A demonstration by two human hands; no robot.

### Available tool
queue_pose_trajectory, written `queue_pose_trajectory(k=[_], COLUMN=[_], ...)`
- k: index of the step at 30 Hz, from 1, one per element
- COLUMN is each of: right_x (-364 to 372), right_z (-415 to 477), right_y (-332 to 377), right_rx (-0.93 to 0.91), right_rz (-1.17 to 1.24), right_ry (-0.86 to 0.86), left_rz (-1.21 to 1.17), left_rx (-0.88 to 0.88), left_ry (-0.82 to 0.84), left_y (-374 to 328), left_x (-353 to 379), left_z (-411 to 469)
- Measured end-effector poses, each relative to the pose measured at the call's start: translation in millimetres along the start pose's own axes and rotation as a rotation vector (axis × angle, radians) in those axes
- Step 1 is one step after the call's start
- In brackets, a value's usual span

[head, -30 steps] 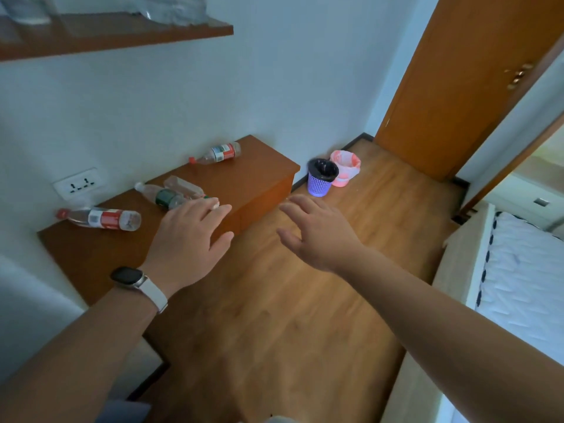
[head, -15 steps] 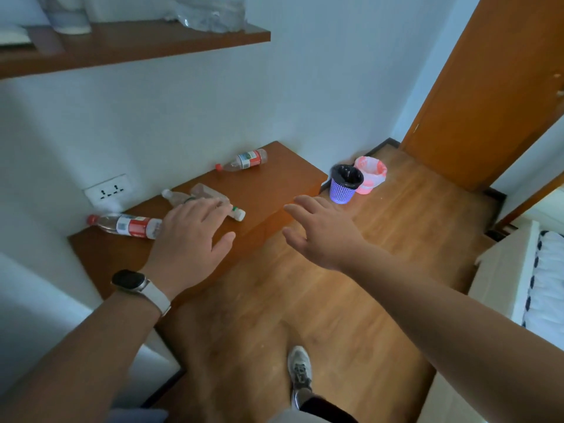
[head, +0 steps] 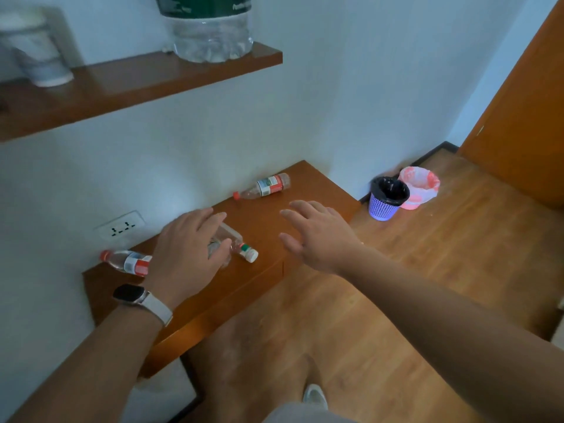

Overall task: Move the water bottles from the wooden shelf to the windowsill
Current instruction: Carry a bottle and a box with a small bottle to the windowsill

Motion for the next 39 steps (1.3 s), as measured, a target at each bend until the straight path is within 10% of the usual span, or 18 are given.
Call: queue_pose_trajectory(k=[39], right_x=[85], right_z=[246], right_y=[-87], right_rx=[-0.167], right_rz=[-0.062], right_ry=[0.189], left_rz=[-0.063], left_rx=[-0.12], left_ry=[0.093], left_y=[82], left_x=[133], left_z=[201])
Point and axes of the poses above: each hand's wrist, its own z-axis towards the middle knuckle, its own x-axis out of the palm, y = z × x, the point moved 8 cm from there along z, towards the middle knuckle, and after that the axes turned 11 degrees about -x, right-handed, at the moved point
